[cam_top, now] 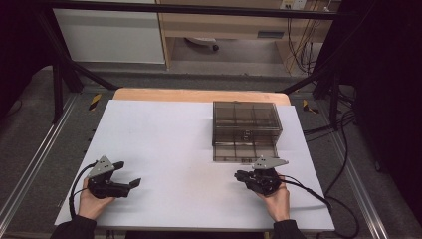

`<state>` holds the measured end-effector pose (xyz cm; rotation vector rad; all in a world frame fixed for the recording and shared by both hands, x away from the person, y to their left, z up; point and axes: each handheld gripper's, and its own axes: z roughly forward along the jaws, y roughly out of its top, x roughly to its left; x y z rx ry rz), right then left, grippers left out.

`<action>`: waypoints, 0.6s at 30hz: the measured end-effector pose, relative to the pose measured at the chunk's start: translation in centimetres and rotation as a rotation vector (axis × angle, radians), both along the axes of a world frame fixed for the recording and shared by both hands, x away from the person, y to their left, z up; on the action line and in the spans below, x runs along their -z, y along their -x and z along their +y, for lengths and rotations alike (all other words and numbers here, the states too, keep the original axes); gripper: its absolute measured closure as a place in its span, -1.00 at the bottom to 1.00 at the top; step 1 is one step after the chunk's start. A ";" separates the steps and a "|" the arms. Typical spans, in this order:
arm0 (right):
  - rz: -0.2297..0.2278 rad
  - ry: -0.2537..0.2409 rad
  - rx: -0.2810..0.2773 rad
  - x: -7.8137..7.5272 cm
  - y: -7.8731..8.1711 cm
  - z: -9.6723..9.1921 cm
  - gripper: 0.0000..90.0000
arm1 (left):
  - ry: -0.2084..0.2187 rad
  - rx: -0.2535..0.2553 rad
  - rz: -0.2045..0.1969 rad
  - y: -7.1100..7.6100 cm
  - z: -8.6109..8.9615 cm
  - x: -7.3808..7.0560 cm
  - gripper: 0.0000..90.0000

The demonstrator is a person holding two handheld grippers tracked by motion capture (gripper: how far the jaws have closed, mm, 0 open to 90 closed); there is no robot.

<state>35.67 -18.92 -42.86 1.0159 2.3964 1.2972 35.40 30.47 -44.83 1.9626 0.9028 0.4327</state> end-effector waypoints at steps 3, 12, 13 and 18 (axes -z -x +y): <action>-0.001 0.001 0.004 -0.1 0.0 -0.1 0.82 | -0.001 0.001 0.000 0.0 0.0 0.0 -0.89; -0.015 0.005 0.019 -1.1 -0.6 -0.2 0.82 | 0.001 -0.001 0.001 0.0 0.0 0.0 -0.89; -0.015 0.005 0.020 -1.2 -0.6 -0.1 0.82 | 0.001 -0.001 0.001 0.0 0.0 0.0 -0.88; -0.020 0.010 0.020 -1.6 -1.2 0.2 0.82 | 0.001 0.000 0.001 0.0 0.0 0.0 -0.88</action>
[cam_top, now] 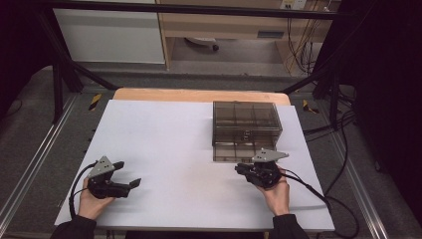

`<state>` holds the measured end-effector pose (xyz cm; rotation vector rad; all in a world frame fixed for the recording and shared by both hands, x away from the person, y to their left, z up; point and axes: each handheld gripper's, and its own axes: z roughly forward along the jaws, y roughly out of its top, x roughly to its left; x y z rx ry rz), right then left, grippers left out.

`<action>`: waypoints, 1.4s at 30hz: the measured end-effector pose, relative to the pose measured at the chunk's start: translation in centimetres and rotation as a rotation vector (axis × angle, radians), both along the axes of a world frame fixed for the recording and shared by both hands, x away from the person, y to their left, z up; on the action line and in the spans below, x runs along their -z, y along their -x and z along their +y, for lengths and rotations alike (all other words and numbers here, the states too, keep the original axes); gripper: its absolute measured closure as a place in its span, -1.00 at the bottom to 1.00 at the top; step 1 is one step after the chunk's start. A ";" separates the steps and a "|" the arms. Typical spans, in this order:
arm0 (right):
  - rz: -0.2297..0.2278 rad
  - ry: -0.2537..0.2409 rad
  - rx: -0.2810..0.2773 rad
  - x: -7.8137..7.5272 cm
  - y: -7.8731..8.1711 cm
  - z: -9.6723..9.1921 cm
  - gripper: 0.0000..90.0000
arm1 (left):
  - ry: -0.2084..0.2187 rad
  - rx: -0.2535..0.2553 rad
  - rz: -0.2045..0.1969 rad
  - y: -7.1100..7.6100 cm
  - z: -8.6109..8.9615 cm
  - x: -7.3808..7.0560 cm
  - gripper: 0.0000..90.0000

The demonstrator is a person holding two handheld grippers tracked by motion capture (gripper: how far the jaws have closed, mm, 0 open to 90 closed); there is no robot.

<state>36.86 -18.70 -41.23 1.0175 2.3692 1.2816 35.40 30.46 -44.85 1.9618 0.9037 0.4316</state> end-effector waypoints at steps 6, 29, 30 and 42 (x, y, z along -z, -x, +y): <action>-0.003 -0.005 0.011 -0.4 -0.6 0.1 0.82 | -0.002 0.001 0.000 0.0 0.0 0.0 -0.88; 0.007 -0.003 0.050 -1.1 -3.6 1.0 0.82 | -0.001 0.000 0.001 0.0 0.0 0.0 -0.89; 0.010 -0.004 0.053 -1.1 -3.8 1.2 0.82 | -0.001 0.000 0.000 0.0 0.0 0.0 -0.88; 0.010 0.001 0.060 -0.8 -5.6 2.3 0.82 | 0.001 0.000 0.002 -0.1 0.0 0.0 -0.88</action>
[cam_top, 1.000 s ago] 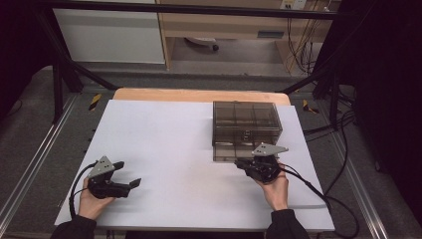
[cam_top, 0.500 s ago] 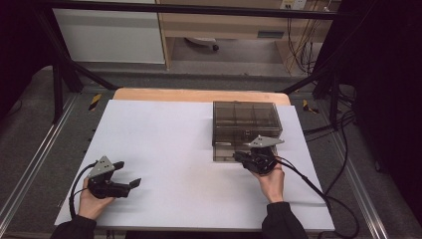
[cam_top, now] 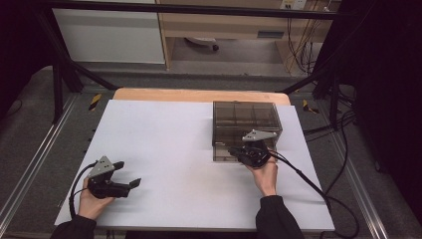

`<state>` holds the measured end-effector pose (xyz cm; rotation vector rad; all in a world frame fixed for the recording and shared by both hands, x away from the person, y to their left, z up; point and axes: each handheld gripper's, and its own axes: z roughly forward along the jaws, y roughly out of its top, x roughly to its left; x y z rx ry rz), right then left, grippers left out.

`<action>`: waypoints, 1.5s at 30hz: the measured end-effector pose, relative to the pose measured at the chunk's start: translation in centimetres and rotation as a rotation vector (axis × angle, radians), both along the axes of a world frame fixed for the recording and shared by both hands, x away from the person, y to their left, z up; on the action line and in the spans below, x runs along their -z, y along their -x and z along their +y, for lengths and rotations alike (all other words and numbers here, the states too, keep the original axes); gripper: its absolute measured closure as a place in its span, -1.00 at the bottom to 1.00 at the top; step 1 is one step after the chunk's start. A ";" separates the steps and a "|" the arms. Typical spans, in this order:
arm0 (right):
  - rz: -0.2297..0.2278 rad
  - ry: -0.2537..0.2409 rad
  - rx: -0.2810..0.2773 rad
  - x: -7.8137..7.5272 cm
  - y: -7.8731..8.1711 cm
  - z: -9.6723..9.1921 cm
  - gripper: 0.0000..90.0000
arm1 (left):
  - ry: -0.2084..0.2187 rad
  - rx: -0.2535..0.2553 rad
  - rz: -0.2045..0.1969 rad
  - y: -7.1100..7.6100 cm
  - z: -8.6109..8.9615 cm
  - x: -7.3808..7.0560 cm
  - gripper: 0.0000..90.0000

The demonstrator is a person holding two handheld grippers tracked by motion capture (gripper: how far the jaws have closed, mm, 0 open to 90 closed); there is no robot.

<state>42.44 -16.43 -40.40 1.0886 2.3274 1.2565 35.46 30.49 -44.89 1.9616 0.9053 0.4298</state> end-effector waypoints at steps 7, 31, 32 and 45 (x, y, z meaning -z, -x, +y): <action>0.000 0.003 0.003 0.0 -0.7 0.6 0.82 | -0.003 0.002 0.000 0.0 0.0 0.0 -0.89; 0.025 0.049 0.026 2.4 -2.8 1.8 0.82 | -0.001 0.001 0.001 0.0 0.0 0.0 -0.88; 0.027 0.053 0.026 2.6 -3.0 1.9 0.82 | -0.005 0.002 0.001 -0.1 0.0 0.0 -0.88; 0.047 0.076 0.035 3.8 -3.5 2.3 0.82 | -0.005 0.002 0.001 -0.1 0.0 0.0 -0.88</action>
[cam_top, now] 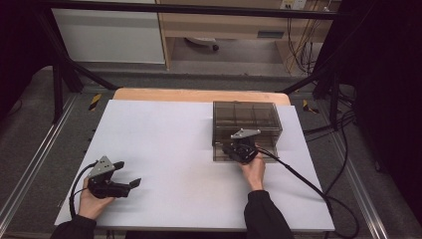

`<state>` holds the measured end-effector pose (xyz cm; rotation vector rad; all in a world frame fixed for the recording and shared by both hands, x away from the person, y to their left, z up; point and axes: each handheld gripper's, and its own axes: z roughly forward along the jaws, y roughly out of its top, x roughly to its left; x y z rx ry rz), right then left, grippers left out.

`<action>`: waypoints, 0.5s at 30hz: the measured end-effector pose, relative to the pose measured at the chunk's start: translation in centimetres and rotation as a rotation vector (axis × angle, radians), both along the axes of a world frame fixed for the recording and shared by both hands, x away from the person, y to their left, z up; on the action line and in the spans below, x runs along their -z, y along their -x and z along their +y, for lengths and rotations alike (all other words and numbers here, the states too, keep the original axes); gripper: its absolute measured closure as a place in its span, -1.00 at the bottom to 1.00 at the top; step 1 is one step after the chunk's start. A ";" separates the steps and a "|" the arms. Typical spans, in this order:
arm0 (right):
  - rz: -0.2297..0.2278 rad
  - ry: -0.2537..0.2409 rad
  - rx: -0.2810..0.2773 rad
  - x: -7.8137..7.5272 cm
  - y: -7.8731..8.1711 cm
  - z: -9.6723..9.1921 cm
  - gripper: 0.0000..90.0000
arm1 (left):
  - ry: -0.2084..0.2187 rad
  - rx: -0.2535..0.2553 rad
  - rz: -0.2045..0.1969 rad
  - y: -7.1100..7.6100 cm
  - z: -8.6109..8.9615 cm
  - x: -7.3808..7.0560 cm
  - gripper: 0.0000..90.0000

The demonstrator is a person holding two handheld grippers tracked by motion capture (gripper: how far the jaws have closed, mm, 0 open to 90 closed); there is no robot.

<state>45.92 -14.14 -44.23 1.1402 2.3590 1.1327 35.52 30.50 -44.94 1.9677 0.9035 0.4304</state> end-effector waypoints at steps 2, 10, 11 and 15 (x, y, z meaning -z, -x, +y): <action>-0.001 0.000 0.001 0.1 0.0 0.0 0.82 | 0.000 0.001 0.000 0.0 0.0 0.0 -0.88; 0.007 0.003 0.009 0.2 -0.1 0.1 0.81 | -0.001 0.001 0.000 0.0 0.0 0.0 -0.88; 0.005 0.004 0.009 0.2 -0.1 0.1 0.80 | -0.001 0.001 0.000 0.0 0.0 0.0 -0.88; -0.001 0.000 0.013 0.1 -0.1 0.0 0.73 | -0.001 0.002 0.000 0.0 0.0 0.0 -0.88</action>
